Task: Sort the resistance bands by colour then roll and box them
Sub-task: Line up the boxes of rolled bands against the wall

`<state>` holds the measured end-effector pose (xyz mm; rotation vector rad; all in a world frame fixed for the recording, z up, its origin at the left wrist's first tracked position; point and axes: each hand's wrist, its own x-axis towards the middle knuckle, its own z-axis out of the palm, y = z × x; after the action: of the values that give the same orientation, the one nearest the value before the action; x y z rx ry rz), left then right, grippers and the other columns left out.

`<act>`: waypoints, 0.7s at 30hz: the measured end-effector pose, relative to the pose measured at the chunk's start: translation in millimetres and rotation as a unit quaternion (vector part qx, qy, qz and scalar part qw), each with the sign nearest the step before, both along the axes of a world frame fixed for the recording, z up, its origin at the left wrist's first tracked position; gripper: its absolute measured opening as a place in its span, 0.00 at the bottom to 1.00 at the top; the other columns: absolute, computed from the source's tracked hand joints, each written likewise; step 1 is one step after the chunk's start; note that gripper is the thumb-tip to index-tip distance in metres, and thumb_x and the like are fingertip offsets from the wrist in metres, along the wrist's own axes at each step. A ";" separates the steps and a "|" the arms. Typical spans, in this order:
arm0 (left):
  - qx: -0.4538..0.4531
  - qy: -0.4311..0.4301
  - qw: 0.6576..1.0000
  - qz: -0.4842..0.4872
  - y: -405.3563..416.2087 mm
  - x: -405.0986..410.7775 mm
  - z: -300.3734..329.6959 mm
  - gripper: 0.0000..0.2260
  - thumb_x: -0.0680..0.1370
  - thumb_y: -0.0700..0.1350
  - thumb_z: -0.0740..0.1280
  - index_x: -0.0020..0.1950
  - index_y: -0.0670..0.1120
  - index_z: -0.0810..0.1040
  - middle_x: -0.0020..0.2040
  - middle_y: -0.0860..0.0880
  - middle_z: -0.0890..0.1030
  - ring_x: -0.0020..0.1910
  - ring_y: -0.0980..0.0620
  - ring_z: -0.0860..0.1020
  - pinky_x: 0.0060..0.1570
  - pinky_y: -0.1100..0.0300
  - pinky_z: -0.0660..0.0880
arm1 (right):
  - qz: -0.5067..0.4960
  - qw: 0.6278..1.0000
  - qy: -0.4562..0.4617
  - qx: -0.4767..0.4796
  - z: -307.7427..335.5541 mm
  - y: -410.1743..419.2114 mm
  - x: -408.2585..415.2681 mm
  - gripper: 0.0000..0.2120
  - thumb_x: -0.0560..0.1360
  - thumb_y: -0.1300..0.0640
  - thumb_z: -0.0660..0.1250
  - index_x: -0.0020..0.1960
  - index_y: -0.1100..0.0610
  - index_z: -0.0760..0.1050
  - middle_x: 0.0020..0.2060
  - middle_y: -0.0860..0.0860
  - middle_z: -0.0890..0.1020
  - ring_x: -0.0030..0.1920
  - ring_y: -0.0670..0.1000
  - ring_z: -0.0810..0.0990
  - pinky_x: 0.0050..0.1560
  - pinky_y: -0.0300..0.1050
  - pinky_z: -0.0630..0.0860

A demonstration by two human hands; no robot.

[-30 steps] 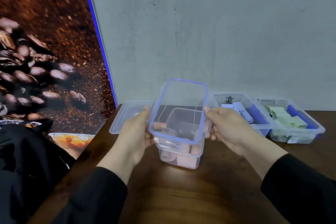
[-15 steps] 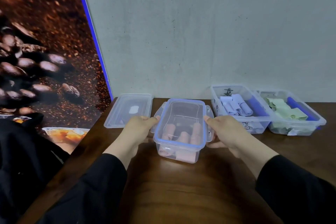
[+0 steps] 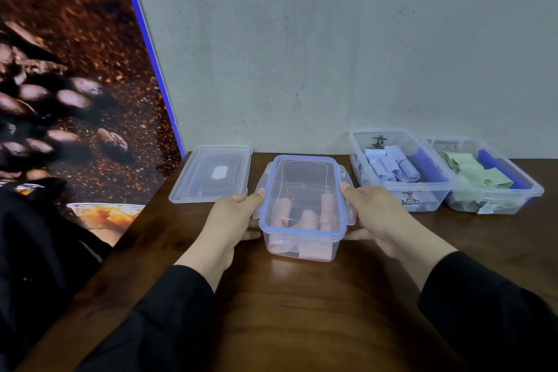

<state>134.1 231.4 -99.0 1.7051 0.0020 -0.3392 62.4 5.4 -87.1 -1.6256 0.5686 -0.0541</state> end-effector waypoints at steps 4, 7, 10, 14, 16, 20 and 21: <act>0.049 -0.062 0.996 0.044 -1.1 -2.0 -0.5 0.16 0.79 0.56 0.69 0.58 0.45 0.79 0.51 0.48 0.85 0.48 0.47 0.84 0.51 0.48 0.82 | -0.039 0.999 -0.016 -0.034 -5.2 1.3 0.8 0.16 0.82 0.46 0.66 0.51 0.61 0.75 0.47 0.59 0.83 0.45 0.61 0.85 0.39 0.57 0.85; 0.104 -0.157 0.982 0.026 -1.1 -6.5 9.6 0.20 0.81 0.53 0.67 0.73 0.51 0.72 0.66 0.53 0.78 0.64 0.53 0.76 0.61 0.57 0.73 | -0.041 0.970 -0.056 -0.234 -7.4 -1.1 0.2 0.12 0.81 0.47 0.66 0.57 0.54 0.76 0.49 0.52 0.81 0.47 0.55 0.82 0.45 0.52 0.82; 0.104 -0.170 0.980 -0.022 -4.9 -10.3 16.3 0.22 0.83 0.55 0.61 0.77 0.52 0.69 0.73 0.55 0.73 0.69 0.58 0.70 0.65 0.62 0.66 | 0.008 0.937 -0.074 -0.342 -4.7 3.7 -4.6 0.12 0.82 0.48 0.63 0.48 0.54 0.79 0.40 0.54 0.81 0.42 0.56 0.78 0.38 0.44 0.71; 0.151 -0.160 0.973 -0.068 -8.2 -10.1 15.6 0.23 0.84 0.53 0.60 0.80 0.53 0.62 0.78 0.57 0.64 0.76 0.56 0.62 0.71 0.60 0.60 | 0.032 0.949 -0.077 -0.305 -5.6 12.6 -8.6 0.13 0.83 0.48 0.60 0.51 0.54 0.79 0.38 0.54 0.81 0.39 0.56 0.76 0.40 0.48 0.74; 0.141 -0.161 0.975 -0.066 -9.4 -9.8 14.7 0.23 0.85 0.51 0.59 0.80 0.53 0.62 0.78 0.58 0.63 0.77 0.57 0.60 0.73 0.58 0.58 | 0.023 0.954 -0.090 -0.284 -5.6 12.1 -8.6 0.10 0.83 0.50 0.62 0.53 0.54 0.79 0.44 0.53 0.84 0.45 0.55 0.81 0.48 0.49 0.77; 0.116 -0.161 0.978 -0.060 -9.8 -10.3 8.8 0.21 0.85 0.47 0.58 0.79 0.52 0.63 0.78 0.58 0.63 0.77 0.59 0.59 0.71 0.63 0.55 | -0.025 0.968 -0.116 -0.222 -2.5 9.4 -11.0 0.08 0.83 0.55 0.64 0.59 0.46 0.78 0.43 0.38 0.80 0.46 0.39 0.80 0.46 0.32 0.73; 0.117 -0.163 0.978 -0.059 -9.6 -10.2 7.2 0.21 0.85 0.45 0.58 0.79 0.52 0.63 0.78 0.58 0.63 0.77 0.59 0.59 0.70 0.64 0.55 | -0.029 0.968 -0.121 -0.219 -2.1 9.2 -11.9 0.08 0.82 0.56 0.65 0.58 0.47 0.79 0.42 0.37 0.80 0.44 0.37 0.80 0.43 0.29 0.71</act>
<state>123.9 221.8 -91.9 1.9828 -0.3119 -0.1461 50.5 14.6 -89.2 -1.9929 0.4320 -0.4421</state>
